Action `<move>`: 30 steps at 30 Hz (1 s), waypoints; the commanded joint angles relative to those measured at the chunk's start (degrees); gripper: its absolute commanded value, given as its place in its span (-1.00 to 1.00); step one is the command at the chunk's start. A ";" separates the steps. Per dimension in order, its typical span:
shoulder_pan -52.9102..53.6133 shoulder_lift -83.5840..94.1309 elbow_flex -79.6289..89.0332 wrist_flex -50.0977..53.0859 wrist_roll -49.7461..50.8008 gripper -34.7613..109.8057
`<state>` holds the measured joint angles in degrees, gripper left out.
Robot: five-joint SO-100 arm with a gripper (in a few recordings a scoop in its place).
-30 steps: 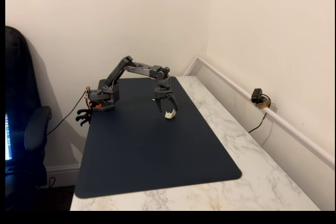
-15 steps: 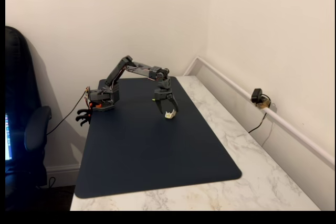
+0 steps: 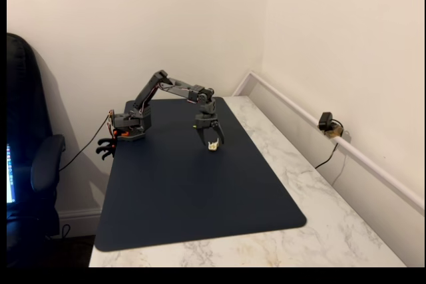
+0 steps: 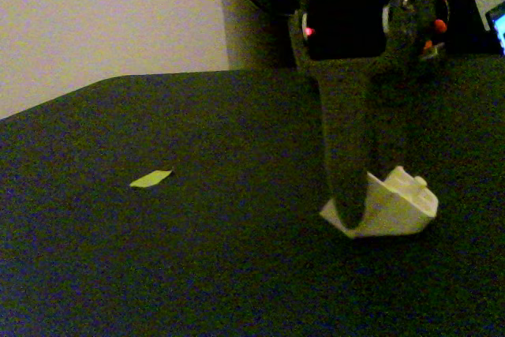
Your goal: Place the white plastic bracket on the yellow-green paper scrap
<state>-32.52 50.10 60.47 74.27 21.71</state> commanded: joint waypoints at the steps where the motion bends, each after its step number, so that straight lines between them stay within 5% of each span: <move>1: -1.32 6.06 0.44 -0.26 1.14 -0.11; 9: -1.23 5.80 1.32 -0.97 1.58 -0.52; 30: 4.13 31.82 19.51 -5.80 0.70 -0.52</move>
<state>-30.23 69.61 76.11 70.22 22.24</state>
